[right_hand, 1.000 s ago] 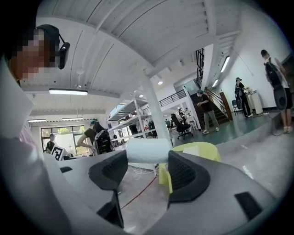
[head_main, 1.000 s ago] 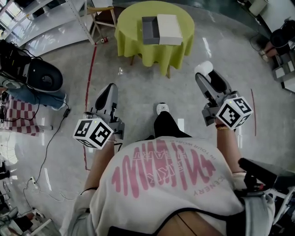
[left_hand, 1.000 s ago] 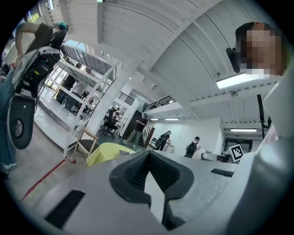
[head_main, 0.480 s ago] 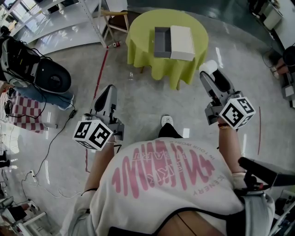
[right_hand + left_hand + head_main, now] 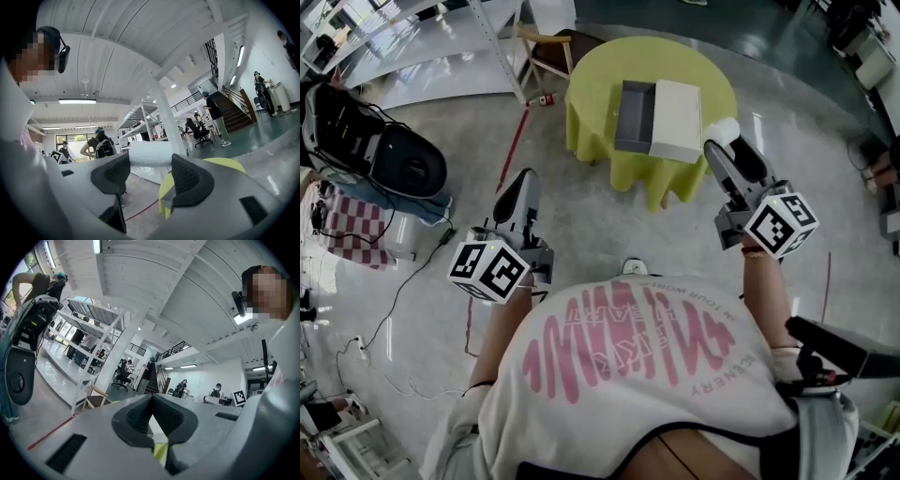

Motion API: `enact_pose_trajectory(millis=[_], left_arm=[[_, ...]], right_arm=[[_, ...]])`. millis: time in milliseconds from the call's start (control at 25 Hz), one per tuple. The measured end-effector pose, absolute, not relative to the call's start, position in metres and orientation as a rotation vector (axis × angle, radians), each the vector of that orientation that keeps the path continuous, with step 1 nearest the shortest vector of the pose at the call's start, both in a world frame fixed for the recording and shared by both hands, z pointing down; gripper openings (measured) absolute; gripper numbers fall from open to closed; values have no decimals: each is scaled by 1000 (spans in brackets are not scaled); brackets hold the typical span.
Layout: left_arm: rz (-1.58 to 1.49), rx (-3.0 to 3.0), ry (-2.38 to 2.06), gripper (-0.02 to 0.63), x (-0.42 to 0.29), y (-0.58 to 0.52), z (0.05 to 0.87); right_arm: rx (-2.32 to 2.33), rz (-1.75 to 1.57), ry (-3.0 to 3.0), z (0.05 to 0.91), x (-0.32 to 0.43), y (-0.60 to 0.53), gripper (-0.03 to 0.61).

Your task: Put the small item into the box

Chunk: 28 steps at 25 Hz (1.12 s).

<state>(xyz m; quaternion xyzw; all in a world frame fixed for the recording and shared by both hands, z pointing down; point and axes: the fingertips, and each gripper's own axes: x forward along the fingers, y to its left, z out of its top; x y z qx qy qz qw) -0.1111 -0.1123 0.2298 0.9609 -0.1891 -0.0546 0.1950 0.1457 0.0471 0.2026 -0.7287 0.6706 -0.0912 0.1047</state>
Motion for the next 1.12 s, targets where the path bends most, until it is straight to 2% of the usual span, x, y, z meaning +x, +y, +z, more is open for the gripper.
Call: enact_pose_trajectory(millis=[760, 1120], left_arm=[[-93, 2637, -663, 7, -1, -184, 259], [-127, 2547, -726, 8, 13, -211, 287]], right_arm=[[-2022, -433, 2143, 257, 255, -70, 276], [-2017, -544, 2348, 310, 266, -129, 276]])
